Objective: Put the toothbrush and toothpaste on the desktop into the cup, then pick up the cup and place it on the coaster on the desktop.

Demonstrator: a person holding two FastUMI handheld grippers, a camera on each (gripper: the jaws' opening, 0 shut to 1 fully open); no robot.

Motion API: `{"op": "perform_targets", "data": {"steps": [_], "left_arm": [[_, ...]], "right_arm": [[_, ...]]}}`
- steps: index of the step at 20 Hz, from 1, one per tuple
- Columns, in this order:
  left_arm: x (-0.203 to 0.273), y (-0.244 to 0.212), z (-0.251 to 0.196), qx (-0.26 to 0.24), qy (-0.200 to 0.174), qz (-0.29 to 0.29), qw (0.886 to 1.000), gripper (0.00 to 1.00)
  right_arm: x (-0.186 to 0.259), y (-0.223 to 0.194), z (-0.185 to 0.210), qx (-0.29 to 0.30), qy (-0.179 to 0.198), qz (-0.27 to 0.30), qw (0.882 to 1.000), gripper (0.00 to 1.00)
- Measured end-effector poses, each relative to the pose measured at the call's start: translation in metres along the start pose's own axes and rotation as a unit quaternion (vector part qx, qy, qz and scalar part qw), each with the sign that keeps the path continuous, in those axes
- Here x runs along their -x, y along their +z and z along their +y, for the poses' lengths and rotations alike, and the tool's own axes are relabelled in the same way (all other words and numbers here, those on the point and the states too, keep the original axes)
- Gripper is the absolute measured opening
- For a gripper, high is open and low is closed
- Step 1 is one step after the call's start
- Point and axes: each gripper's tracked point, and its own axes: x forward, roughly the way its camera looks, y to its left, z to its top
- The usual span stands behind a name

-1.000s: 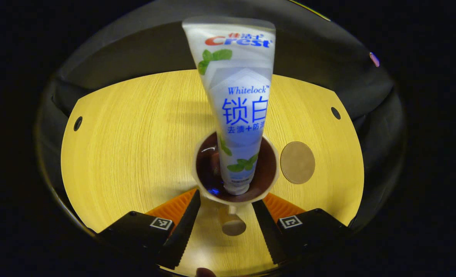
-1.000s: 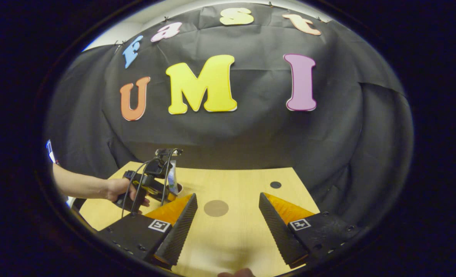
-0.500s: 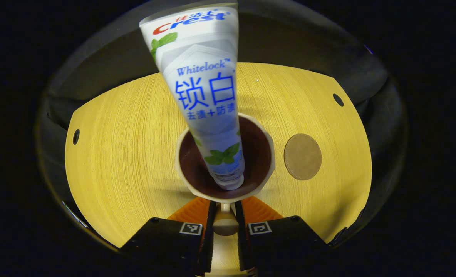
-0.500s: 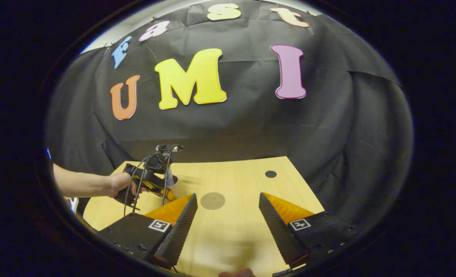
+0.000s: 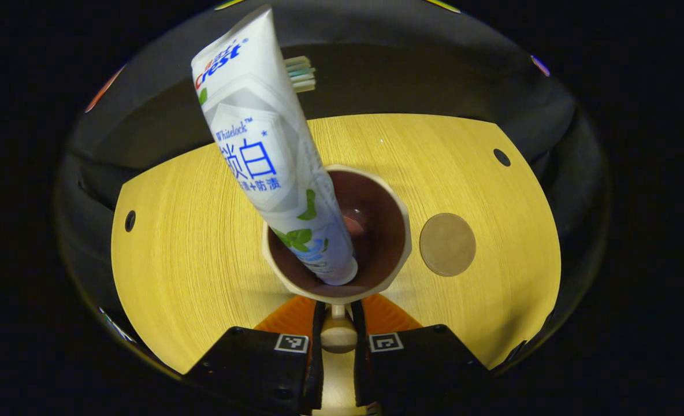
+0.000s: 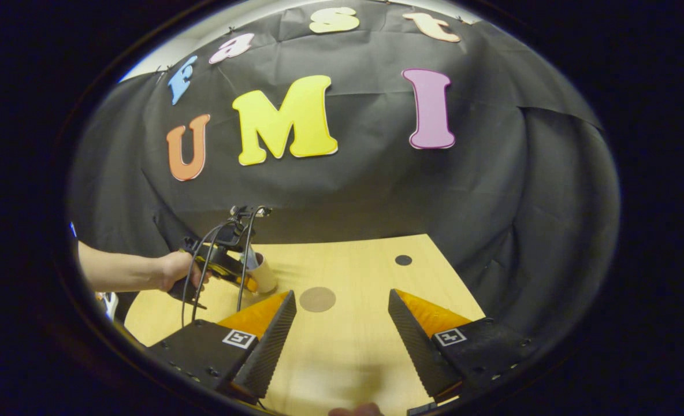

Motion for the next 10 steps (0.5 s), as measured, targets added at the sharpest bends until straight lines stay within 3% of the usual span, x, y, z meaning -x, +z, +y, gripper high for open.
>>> {"op": "perform_targets", "data": {"steps": [2,3,9,10], "left_arm": [[-0.001,0.002,-0.006,-0.007,-0.015,-0.006,1.0,0.28],[-0.002,0.005,-0.011,-0.013,-0.022,-0.009,1.0,0.24],[-0.022,0.006,-0.044,-0.045,-0.053,-0.01,0.998,0.24],[-0.025,0.004,-0.051,-0.048,-0.054,-0.008,0.997,0.24]], "right_arm": [[0.007,0.0,-0.008,0.001,-0.005,-0.009,1.0,0.96],[0.012,0.003,-0.013,0.002,-0.009,-0.014,1.0,0.96],[0.041,-0.003,-0.058,0.006,-0.059,-0.025,0.998,0.93],[0.044,-0.006,-0.067,0.001,-0.069,-0.023,0.997,0.96]]}}
